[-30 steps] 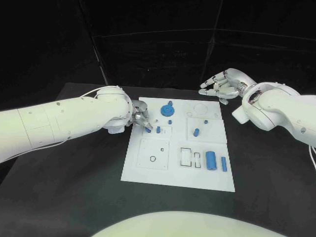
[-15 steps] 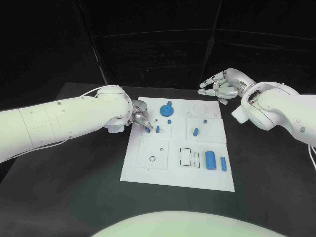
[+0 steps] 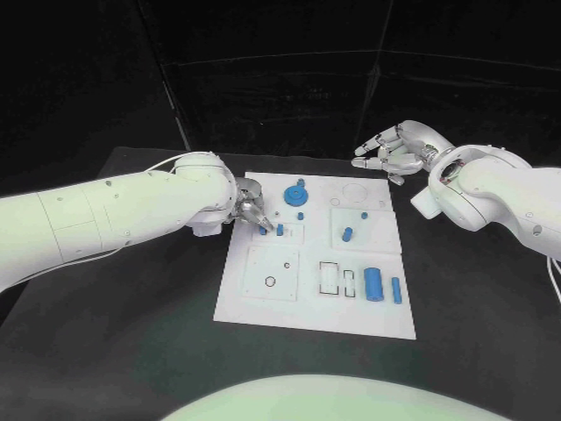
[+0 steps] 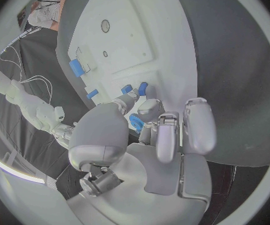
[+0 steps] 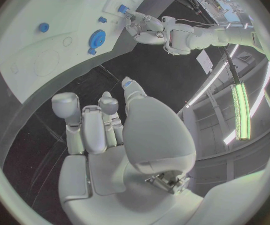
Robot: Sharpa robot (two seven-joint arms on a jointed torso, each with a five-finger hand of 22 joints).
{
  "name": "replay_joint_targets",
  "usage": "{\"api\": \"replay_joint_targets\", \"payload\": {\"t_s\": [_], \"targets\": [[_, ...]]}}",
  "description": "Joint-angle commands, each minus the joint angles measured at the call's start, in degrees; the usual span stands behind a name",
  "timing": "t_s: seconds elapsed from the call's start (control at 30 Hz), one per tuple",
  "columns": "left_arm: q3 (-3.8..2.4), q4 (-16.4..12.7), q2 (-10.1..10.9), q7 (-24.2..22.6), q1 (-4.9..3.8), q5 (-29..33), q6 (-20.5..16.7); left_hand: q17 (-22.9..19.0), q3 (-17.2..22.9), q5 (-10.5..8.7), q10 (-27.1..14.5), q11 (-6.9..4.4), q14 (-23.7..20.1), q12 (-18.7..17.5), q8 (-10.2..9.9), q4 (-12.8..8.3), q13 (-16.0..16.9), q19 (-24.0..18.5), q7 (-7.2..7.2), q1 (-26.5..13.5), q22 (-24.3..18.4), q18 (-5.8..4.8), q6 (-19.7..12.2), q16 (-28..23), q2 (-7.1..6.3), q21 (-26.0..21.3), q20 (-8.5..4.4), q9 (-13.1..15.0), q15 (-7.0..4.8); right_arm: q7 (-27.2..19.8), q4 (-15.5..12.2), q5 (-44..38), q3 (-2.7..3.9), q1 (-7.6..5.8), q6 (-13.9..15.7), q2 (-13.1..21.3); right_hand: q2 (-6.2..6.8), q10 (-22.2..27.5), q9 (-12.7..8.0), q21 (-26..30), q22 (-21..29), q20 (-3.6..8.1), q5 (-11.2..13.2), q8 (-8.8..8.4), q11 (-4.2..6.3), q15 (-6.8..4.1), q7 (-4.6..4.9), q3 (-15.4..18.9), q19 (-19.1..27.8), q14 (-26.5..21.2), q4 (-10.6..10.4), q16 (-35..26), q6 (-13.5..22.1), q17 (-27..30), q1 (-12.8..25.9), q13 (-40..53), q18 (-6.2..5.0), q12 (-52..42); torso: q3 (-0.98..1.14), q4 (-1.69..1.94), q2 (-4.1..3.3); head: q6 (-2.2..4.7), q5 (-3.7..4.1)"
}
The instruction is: Assemble the parts on the task board
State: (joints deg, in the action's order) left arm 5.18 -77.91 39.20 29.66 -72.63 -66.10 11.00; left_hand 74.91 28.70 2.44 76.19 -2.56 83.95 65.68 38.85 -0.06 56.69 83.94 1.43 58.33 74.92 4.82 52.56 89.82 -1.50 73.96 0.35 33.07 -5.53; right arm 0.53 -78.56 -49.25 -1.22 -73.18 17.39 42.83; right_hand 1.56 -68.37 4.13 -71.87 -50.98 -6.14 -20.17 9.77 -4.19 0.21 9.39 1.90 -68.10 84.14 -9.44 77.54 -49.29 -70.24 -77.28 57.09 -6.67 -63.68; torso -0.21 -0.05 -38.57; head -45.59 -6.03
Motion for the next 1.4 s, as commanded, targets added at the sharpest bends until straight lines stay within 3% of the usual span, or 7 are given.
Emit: {"api": "replay_joint_targets", "payload": {"t_s": [0.03, 0.5, 0.77, 1.13, 1.4], "targets": [[0.03, 0.17, -0.16, 0.29, 0.01, -0.3, 1.24, 15.09, -0.69, 0.26, 0.27, -0.05, 6.05, 0.34, -0.27, 0.17, 0.05, 2.13, 0.03, -0.77, 0.1, -1.03, 0.4, 0.18, 0.07, 0.23, -0.28, -0.04, -0.53, -0.32, -0.12, 0.16, 0.04, -0.1, 0.21, 0.06, -0.36, -0.36, -0.09, 0.24, 0.06, 0.13, -0.27, 0.32, -0.07, -0.43, 0.02, 0.05, -0.19, 1.69, 0.17, -0.32, 0.24, 0.05, -0.33, -0.06, -0.88, -0.18, 0.02, 0.01, -0.01, -0.04, 0.07], [0.04, 1.21, -0.46, 0.35, 0.01, -0.3, 1.43, 15.09, -4.08, 0.26, 0.56, -0.13, 6.05, 0.75, -0.16, 1.47, 0.46, 2.29, -0.04, -2.06, 0.46, -1.11, 0.79, 0.18, -0.13, 0.49, -0.39, 0.05, -0.61, -0.4, -0.16, 0.16, 0.04, -0.1, 0.27, 0.16, -0.33, -0.26, -0.1, 0.3, 0.18, 0.13, -0.26, 0.35, -0.08, -0.43, 0.02, 0.13, -0.14, 1.67, 0.11, -0.4, 0.27, 0.16, -0.28, -0.21, -0.9, -0.07, -0.01, 0.04, -0.01, -0.03, 0.21], [0.02, 1.01, -0.27, 0.3, 0.01, -0.3, 1.09, 15.09, -9.55, 0.25, 0.59, -0.03, 6.05, 0.85, -0.04, 3.83, 0.46, 2.31, 0.05, -5.17, 0.39, -1.09, 1.06, 0.18, -1.92, 0.29, -0.37, 0.18, -0.52, -0.54, -0.19, 0.16, 0.04, -0.1, 0.21, 0.23, -0.29, -0.2, -0.1, 0.4, 0.36, 0.13, -0.23, 0.37, -0.1, -0.42, 0.03, 0.26, -0.05, 1.64, 0.01, -0.49, 0.3, 0.26, -0.14, -0.3, -0.93, -0.01, -0.06, 0.07, -0.01, 0.08, 0.24], [-0.06, -0.36, 0.73, 0.24, -0.04, -0.31, -0.85, 15.09, -15.87, 0.27, 0.47, -0.17, 6.05, 0.92, -0.14, 6.63, 0.42, 2.34, -0.12, -6.11, 0.34, -1.05, 0.85, 0.18, -1.38, 0.01, -0.46, 0.3, -0.65, -0.79, -0.07, 0.16, 0.04, -0.1, 0.13, 0.19, -0.24, 0.04, -0.12, 0.74, 1.03, 0.13, -0.23, 0.38, -0.12, -0.41, 0.05, 0.43, 0.31, 1.52, -0.13, -0.87, 0.4, 0.79, 0.03, -0.64, -1.05, 0.24, -0.05, 0.07, 0.03, 0.14, 0.24], [-0.29, -1.62, 1.6, 0.13, -0.35, -0.29, -3.44, 15.09, -18.15, 0.28, 0.33, -0.18, 6.05, 0.82, -0.17, 7.66, 0.22, 2.31, -0.13, -5.76, 0.17, -1.0, 0.7, 0.18, -0.71, -0.28, -0.49, 0.36, -0.68, -0.82, 0.0, 0.16, 0.03, -0.1, 0.1, 0.17, -0.23, 0.05, -0.12, 0.77, 1.08, 0.13, -0.23, 0.38, -0.12, -0.41, 0.06, 0.45, 0.33, 1.51, -0.14, -0.88, 0.41, 0.81, 0.04, -0.66, -1.06, 0.26, -0.07, 0.07, 0.01, 0.23, 0.31]]}}
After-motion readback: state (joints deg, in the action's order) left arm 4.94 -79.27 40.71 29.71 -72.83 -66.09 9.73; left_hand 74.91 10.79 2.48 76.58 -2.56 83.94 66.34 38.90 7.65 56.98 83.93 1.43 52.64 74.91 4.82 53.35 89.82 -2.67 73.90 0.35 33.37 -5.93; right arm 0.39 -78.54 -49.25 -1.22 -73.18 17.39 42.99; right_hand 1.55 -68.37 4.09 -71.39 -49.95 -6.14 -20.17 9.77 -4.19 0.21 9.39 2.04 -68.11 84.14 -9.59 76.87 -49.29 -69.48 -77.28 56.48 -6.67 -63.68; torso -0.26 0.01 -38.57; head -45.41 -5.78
